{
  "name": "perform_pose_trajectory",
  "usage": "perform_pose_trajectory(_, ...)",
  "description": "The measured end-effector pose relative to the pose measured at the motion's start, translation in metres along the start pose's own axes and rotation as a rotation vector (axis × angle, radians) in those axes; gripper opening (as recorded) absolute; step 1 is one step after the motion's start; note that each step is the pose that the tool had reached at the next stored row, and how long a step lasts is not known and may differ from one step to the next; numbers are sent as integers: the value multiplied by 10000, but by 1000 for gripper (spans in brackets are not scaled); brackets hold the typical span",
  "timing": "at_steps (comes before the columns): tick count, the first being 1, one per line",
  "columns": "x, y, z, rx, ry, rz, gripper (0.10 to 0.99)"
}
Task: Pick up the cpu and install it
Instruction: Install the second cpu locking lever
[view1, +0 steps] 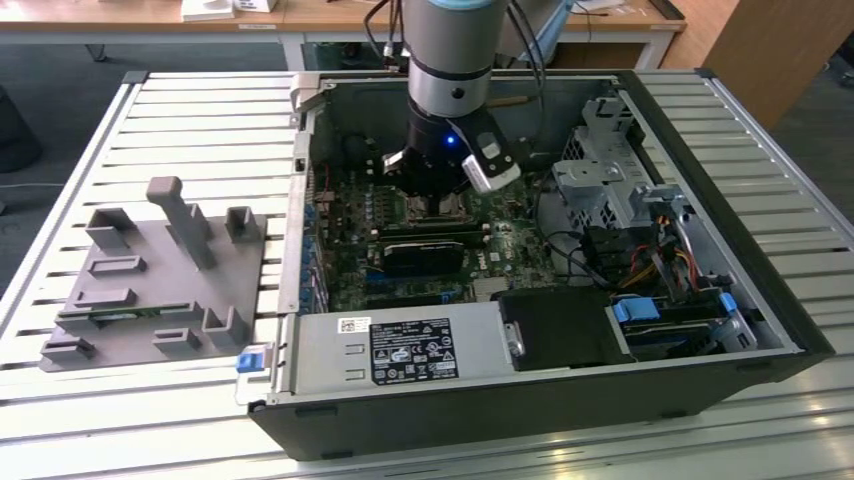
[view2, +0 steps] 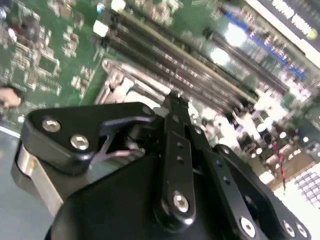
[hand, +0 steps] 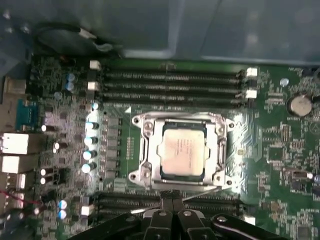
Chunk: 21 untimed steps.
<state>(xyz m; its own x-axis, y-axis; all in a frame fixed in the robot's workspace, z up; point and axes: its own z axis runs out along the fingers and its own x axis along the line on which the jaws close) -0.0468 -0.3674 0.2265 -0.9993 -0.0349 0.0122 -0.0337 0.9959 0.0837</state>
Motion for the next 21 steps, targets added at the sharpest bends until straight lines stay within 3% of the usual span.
perform_pose_trajectory(2,6,-33,0,-106,-4,-2,106)
perform_pose_trajectory(7,50,-126,-4,-137,-4,-1,106)
perform_pose_trajectory(12,95,-128,21,-210,-6,-3,106)
perform_pose_trajectory(21,127,-121,183,-253,-7,-6,106)
